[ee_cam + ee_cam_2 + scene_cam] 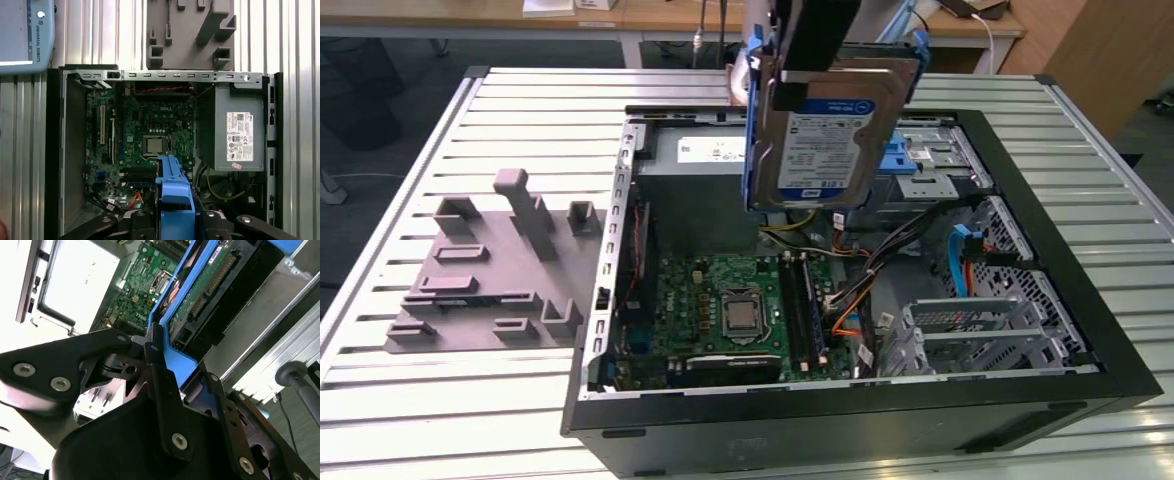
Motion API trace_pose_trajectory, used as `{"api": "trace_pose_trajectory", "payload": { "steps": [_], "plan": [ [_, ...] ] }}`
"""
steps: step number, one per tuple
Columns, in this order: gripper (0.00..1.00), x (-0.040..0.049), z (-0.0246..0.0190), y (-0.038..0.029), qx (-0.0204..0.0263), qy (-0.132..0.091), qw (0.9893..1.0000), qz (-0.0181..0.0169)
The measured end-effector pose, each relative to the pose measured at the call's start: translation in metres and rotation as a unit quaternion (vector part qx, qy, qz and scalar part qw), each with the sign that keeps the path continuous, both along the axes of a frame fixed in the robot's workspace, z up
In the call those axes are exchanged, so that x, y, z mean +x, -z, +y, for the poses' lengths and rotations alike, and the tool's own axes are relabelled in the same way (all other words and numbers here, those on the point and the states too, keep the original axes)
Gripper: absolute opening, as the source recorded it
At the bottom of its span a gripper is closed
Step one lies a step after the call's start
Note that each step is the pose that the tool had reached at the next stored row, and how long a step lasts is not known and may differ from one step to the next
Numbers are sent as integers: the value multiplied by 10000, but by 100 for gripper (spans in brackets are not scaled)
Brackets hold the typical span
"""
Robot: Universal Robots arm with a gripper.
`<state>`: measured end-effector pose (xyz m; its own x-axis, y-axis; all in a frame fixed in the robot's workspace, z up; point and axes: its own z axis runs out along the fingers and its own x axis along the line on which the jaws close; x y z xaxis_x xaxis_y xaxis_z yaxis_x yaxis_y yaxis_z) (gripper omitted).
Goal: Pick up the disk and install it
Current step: 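Insert the disk into the insertion slot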
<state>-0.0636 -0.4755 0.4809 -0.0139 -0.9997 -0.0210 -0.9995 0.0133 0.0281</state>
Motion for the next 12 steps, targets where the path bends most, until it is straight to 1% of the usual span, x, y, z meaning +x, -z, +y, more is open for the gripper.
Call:
{"api": "trace_pose_trajectory", "payload": {
  "steps": [2, 3, 7, 9, 11, 12],
  "plan": [
    [36, 8, -34, 2, 0, 0, 10000, 1],
    [36, 8, -60, 3, 1, 0, 10000, 0],
    [36, 8, -187, 7, 0, 0, 10000, 0],
    [36, 10, -240, 8, -3, 1, 10000, 1],
    [36, 24, -280, 14, -3, 1, 10000, 0],
    [36, 41, -291, 18, -3, 0, 10000, 0]
  ]
}}
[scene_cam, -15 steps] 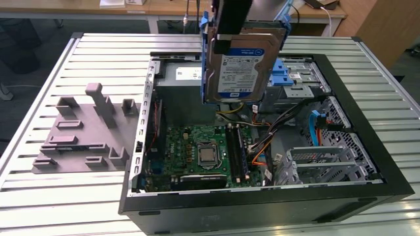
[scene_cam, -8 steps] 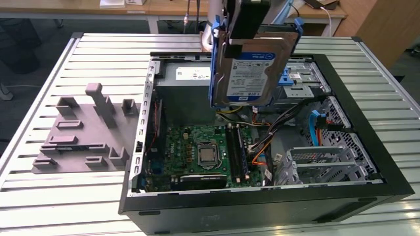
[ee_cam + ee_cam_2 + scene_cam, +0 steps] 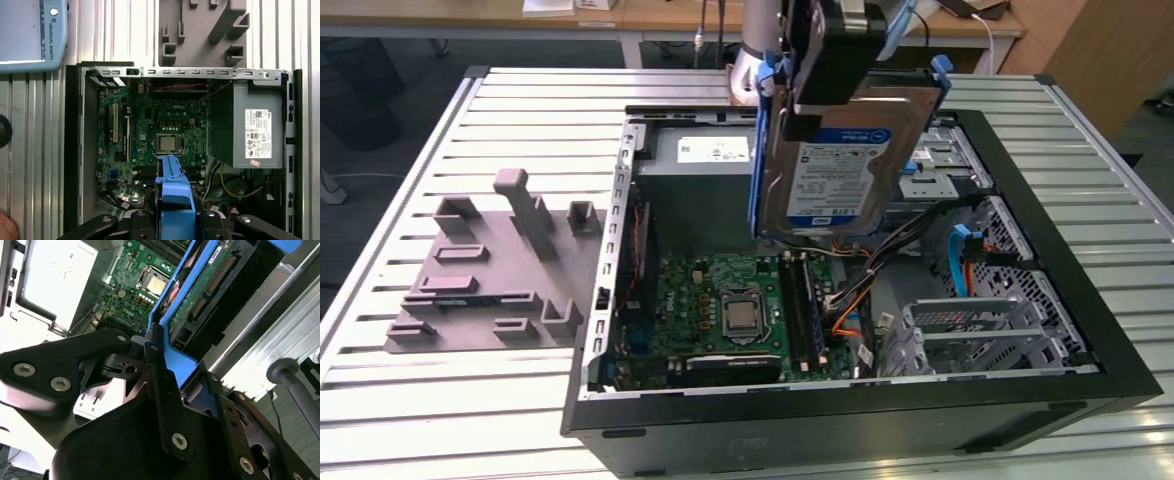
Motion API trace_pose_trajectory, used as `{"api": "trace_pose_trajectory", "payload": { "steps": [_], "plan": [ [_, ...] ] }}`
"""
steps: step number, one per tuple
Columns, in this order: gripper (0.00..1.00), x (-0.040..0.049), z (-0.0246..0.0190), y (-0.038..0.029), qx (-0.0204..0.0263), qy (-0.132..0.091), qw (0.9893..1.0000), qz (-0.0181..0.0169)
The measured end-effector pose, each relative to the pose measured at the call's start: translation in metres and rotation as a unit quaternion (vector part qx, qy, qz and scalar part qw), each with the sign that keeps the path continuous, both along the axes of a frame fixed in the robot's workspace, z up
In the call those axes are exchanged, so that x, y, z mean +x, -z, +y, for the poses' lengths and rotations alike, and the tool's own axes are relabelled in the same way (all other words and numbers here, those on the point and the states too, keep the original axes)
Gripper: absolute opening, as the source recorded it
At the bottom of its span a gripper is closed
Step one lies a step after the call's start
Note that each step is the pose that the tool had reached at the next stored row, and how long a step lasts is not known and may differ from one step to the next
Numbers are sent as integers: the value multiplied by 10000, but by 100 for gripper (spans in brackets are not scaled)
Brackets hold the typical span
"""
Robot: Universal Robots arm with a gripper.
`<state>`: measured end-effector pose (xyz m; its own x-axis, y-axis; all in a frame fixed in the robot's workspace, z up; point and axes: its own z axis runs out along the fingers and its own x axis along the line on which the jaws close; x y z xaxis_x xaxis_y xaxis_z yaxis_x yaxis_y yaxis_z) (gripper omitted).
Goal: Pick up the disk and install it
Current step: 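Insert the disk into the insertion slot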
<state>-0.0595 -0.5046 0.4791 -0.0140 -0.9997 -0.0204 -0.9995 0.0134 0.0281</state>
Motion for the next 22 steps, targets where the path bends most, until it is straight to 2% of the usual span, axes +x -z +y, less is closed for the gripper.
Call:
{"api": "trace_pose_trajectory", "payload": {
  "steps": [7, 16, 22],
  "plan": [
    [36, 159, -56, 24, -1, 0, 10000, 0],
    [36, 205, -237, 39, 0, 0, 10000, 0],
    [36, 290, -325, 54, -1, 0, 10000, 1]
  ]
}}
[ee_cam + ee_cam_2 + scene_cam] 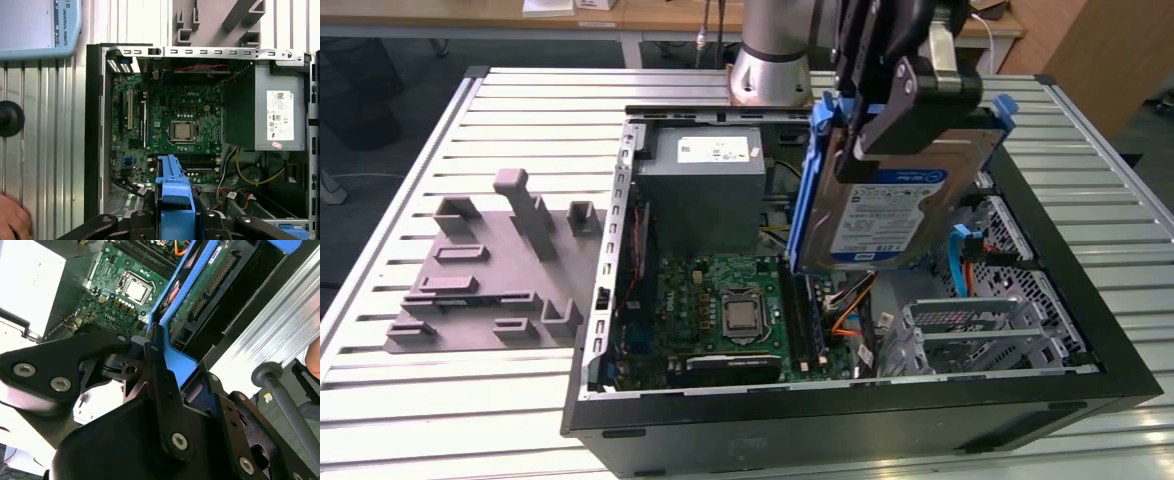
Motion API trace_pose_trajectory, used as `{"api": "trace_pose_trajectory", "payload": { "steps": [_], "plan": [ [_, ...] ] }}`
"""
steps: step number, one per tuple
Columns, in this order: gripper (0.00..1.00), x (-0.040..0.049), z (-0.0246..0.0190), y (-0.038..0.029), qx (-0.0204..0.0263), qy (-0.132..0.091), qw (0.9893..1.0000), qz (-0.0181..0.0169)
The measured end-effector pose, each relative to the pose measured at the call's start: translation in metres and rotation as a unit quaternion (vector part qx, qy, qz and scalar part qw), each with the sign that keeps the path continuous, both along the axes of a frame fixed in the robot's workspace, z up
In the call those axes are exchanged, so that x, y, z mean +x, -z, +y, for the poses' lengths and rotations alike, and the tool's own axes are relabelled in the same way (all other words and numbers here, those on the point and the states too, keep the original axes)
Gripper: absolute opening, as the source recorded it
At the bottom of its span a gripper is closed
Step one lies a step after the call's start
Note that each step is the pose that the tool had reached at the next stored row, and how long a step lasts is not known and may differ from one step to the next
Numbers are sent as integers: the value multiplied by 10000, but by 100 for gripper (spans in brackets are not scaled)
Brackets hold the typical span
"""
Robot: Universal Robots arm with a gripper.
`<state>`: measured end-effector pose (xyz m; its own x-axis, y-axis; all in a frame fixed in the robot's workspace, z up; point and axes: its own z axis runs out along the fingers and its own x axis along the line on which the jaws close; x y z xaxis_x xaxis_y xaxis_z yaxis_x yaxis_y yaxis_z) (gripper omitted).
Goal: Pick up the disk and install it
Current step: 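Insert the disk into the insertion slot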
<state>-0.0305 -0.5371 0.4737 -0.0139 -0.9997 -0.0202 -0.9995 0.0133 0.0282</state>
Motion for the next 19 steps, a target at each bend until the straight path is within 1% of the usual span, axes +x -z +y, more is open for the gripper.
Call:
{"api": "trace_pose_trajectory", "payload": {
  "steps": [6, 13, 17, 19],
  "plan": [
    [36, 135, -56, 23, 1, 0, 10000, 0],
    [36, 210, -155, 56, 0, 0, 10000, 1],
    [36, 286, -189, 81, 1, 0, 10000, 0],
    [36, 323, -194, 86, 1, 0, 10000, 0]
  ]
}}
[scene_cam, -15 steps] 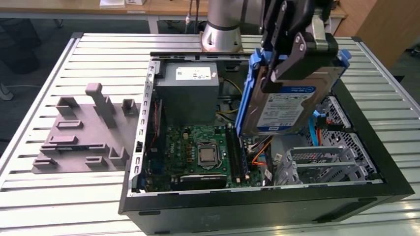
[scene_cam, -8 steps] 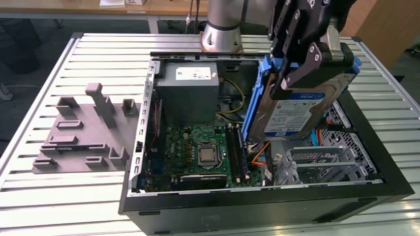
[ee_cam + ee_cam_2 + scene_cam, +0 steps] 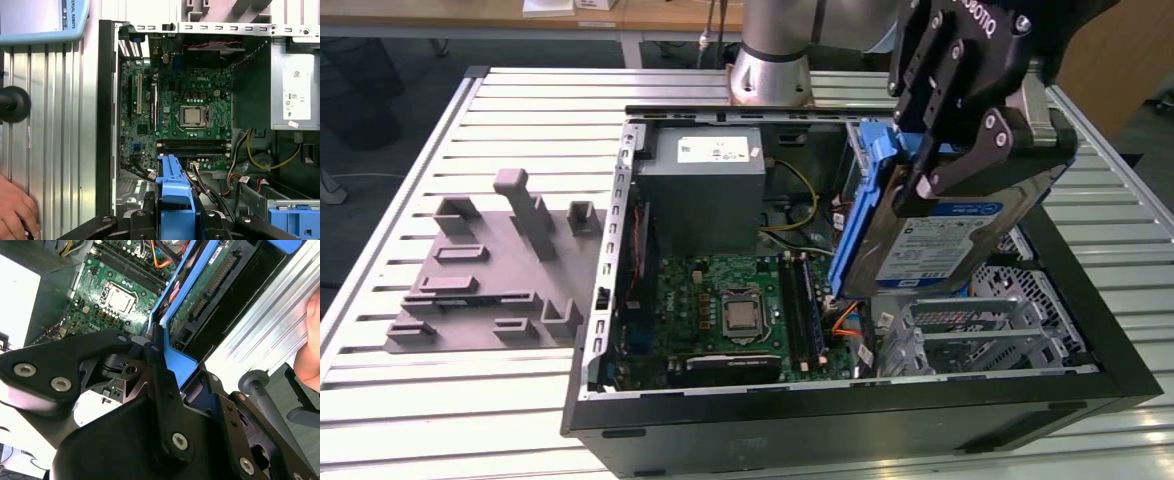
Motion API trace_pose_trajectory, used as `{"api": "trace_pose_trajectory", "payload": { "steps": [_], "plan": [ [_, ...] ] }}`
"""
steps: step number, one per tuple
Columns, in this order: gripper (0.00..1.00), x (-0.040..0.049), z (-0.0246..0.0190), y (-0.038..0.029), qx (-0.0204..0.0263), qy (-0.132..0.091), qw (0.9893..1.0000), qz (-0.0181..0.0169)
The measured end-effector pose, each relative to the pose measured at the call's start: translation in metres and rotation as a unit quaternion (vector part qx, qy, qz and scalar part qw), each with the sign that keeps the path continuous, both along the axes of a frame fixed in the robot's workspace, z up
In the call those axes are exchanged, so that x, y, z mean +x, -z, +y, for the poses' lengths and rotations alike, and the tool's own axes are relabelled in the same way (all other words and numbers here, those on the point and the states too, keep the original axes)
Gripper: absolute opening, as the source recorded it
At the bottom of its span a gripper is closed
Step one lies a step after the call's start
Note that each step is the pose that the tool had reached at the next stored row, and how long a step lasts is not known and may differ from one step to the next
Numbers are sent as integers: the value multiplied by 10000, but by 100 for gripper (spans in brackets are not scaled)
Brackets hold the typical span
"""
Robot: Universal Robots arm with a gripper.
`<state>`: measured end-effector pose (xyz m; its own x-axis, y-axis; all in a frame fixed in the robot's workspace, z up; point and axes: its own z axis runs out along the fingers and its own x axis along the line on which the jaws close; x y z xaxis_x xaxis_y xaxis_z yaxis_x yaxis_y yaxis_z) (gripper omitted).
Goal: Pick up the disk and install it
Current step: 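Insert the disk into the insertion slot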
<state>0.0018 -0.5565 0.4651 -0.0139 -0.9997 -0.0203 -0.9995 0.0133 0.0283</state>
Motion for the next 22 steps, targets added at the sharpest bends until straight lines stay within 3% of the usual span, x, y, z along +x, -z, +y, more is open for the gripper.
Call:
{"api": "trace_pose_trajectory", "payload": {
  "steps": [7, 11, 22],
  "plan": [
    [36, 3, -4, 0, -1, 1, 10000, 0],
    [36, 15, -52, 9, -1, 1, 10000, 0],
    [36, 320, -68, 62, -1, 1, 10000, 0]
  ]
}}
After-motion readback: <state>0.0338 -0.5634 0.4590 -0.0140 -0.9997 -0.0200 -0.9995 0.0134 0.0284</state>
